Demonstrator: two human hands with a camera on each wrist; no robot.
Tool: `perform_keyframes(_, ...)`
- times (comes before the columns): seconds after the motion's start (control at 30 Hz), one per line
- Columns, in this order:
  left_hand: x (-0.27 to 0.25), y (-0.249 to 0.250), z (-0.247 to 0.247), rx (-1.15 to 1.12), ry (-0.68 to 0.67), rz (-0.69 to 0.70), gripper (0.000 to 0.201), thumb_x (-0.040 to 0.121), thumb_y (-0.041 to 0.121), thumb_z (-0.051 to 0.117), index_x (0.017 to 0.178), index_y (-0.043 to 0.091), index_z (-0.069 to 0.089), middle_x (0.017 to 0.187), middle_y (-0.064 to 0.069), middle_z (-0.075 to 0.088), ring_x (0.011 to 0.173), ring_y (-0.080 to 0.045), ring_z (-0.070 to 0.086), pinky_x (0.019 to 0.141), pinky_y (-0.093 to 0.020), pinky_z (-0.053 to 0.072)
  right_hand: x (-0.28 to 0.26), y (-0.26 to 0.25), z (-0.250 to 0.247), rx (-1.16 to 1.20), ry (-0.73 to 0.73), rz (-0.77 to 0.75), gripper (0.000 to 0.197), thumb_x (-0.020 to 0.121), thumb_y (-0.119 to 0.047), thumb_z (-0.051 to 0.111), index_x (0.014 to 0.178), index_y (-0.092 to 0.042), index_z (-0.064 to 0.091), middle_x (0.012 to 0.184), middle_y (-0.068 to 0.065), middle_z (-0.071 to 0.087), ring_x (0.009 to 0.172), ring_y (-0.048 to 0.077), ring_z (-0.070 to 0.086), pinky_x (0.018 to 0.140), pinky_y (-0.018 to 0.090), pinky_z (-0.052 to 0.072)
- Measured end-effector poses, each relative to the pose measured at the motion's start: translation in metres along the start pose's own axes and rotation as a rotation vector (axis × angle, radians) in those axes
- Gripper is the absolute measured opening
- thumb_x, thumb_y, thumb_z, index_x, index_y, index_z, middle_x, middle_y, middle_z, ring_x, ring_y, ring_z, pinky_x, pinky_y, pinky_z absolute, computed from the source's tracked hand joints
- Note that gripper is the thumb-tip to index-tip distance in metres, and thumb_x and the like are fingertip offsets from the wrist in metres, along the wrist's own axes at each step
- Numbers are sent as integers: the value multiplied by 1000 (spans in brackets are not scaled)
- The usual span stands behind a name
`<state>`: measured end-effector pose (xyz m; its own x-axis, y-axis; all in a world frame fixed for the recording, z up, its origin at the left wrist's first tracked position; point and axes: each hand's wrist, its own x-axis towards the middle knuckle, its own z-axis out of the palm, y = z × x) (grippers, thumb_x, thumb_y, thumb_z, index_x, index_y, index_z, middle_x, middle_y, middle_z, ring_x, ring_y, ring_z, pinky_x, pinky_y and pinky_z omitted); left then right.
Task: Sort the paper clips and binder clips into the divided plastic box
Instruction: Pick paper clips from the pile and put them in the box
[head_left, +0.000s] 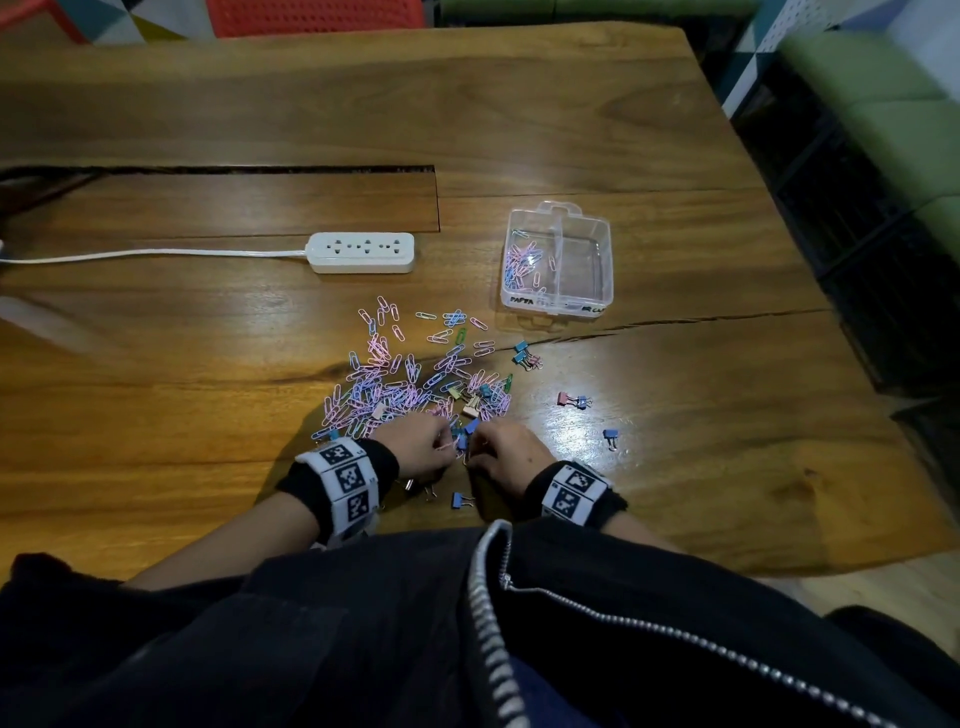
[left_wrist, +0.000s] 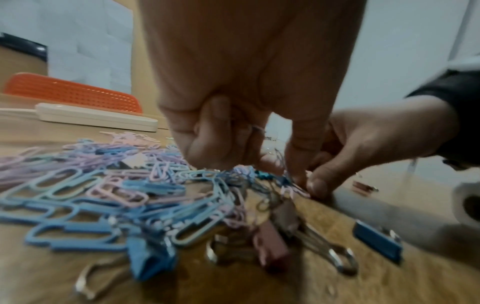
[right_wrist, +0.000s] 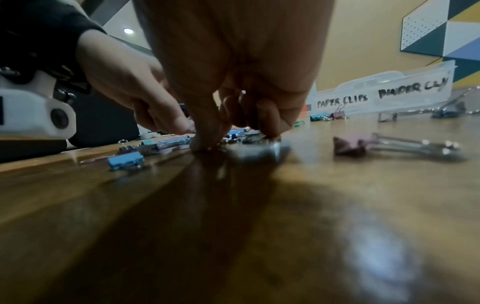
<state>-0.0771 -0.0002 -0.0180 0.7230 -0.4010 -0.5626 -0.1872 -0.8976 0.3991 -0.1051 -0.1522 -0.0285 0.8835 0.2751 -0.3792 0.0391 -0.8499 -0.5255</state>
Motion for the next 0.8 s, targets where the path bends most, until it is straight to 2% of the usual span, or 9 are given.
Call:
perform_keyframes(0.13,-3,0,-11,-374,16,17,27,97,17,36,70,18,38,69,3,40,69,-16,38,59,-21,31,0,1,-2,71,-37,22,17,87,-20,59,99,-8,58,109,10,56,98,21,51,90,29,44)
perform_keyframes(0.2,-3,-4,-12,-675,13,-50,23,94,18,37,73,15,43,67,1,40,62,-15,37,56,-22,32,-1,0,-1,117,-29,62,20,82,-30,64,89,-13,55,93,4,54,84,16,49,66,20,43)
perform_keyframes(0.27,-5,-9,-12,-976,-13,-74,11,76,20,42,67,14,43,59,0,39,50,-12,32,48,-15,29,-1,-4,1,106,-19,108,32,78,-40,67,85,-13,52,86,0,50,76,15,47,55,18,34)
perform_keyframes(0.33,-7,-12,-12,-1177,-36,-32,7,61,16,37,63,11,42,53,0,43,41,-10,32,40,-10,26,1,-7,3,14,4,112,33,78,-41,67,87,-13,52,91,3,51,80,15,46,64,22,38)
perform_keyframes(0.43,-9,-11,-11,-1275,-65,-42,12,70,20,41,65,12,48,52,4,51,34,-5,37,36,-10,26,3,-10,3,18,24,100,15,84,-25,63,86,-13,55,103,8,57,92,20,54,77,28,42)
perform_keyframes(0.57,-8,-4,-9,-903,-42,-137,28,95,18,38,75,14,57,63,3,47,42,-4,39,40,-16,29,6,-6,-3,47,-77,130,3,87,-12,58,89,-13,57,105,9,56,92,21,52,74,23,37)
perform_keyframes(0.67,-9,0,-5,-423,10,-57,32,100,18,28,104,5,56,84,1,49,74,-13,48,66,-23,37,4,3,-9,68,-101,131,26,87,-11,57,68,-20,42,94,4,47,85,18,46,61,16,32)
perform_keyframes(0.7,-10,0,-3,-290,28,-39,32,100,22,27,106,6,55,89,-1,50,82,-18,50,72,-26,37,3,7,-13,108,-85,134,30,87,-11,57,64,-22,40,92,3,47,83,17,46,60,15,31)
perform_keyframes(0.8,-10,0,3,37,21,6,32,94,41,42,101,12,55,90,-2,53,84,-19,52,78,-33,46,-4,17,-26,335,-7,181,29,88,-11,56,65,-23,42,82,0,52,79,15,50,71,19,41)
